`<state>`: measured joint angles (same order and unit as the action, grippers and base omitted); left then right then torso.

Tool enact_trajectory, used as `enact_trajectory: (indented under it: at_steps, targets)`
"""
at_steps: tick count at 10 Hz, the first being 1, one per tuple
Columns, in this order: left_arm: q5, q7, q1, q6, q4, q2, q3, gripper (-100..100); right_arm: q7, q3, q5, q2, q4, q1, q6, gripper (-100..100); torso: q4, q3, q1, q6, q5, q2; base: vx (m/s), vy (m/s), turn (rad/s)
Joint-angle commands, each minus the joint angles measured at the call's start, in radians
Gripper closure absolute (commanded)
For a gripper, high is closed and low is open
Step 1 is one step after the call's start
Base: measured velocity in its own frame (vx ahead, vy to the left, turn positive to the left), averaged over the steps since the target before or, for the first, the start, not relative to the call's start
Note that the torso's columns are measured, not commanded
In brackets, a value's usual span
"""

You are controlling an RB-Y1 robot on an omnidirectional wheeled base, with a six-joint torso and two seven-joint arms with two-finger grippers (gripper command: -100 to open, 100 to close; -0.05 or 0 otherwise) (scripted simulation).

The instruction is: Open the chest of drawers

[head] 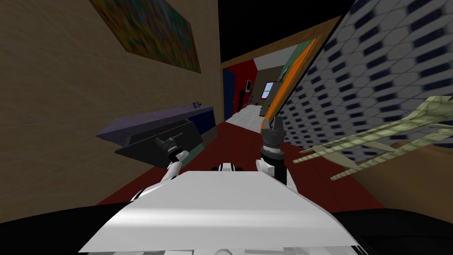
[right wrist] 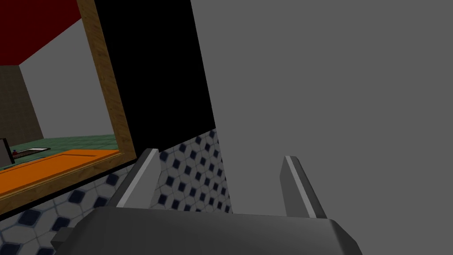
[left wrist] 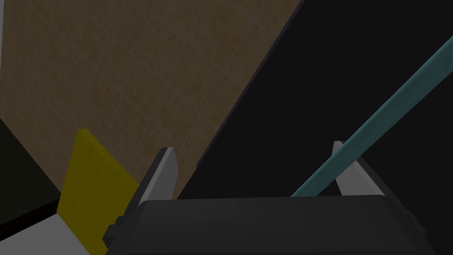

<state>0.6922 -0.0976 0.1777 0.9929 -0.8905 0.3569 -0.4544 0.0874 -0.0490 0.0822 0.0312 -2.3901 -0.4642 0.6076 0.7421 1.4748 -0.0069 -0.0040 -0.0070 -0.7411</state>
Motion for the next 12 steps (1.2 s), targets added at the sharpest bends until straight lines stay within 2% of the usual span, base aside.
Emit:
enact_trajectory:
  at_steps: [1,2,3,4,5,6,7,12]
  targets:
    - [0.041,0.075,0.02,-0.017,-0.043,-0.017,-0.008,-100,0.0,0.0,0.0,0.0,0.0,0.0,0.0,0,0.001,-0.001,0.001,0.006,0.0,-0.002,-0.137,0.077,-0.155]
    - [0.041,0.099,0.02,-0.017,-0.043,-0.017,-0.008,-100,0.0,0.0,0.0,0.0,0.0,0.0,0.0,0,0.001,-0.001,0.0,0.005,-0.001,-0.002,-0.076,0.027,-0.048]
    - [0.079,0.133,0.038,-0.036,-0.075,-0.038,-0.012,-100,0.0,0.0,0.0,0.0,0.0,0.0,0.0,0,0.001,-0.001,-0.002,0.001,-0.001,-0.001,-0.143,0.031,-0.207]
    - [0.079,0.163,0.038,-0.036,-0.075,-0.038,-0.012,-100,0.0,0.0,0.0,0.0,0.0,0.0,0.0,0,0.002,-0.002,-0.003,0.007,-0.001,-0.004,-0.154,0.047,-0.17]
    - [0.079,0.179,0.038,-0.036,-0.075,-0.038,-0.012,-100,0.0,0.0,0.0,0.0,0.0,0.0,0.0,0,0.002,-0.002,-0.003,0.007,-0.002,-0.003,-0.074,0.022,-0.045]
    - [0.08,0.169,0.033,-0.045,-0.069,-0.045,-0.011,-100,0.0,0.0,0.0,0.0,0.0,0.0,0.0,0,0.002,0.0,-0.003,0.002,-0.003,-0.001,-0.017,0.006,-0.015]
    - [0.08,0.174,0.032,-0.049,-0.067,-0.047,-0.009,0,0.0,0.0,0.0,0.0,0.0,0.0,0.0,0,0.001,0.0,-0.002,0.001,-0.001,0.0,0.0,0.0,0.0]
    - [0.081,0.175,0.026,-0.055,-0.059,-0.054,-0.008,0,0.0,0.0,0.0,0.0,0.0,0.0,0.0,0,-0.002,0.0,0.005,0.004,0.005,0.001,0.0,0.0,0.0]
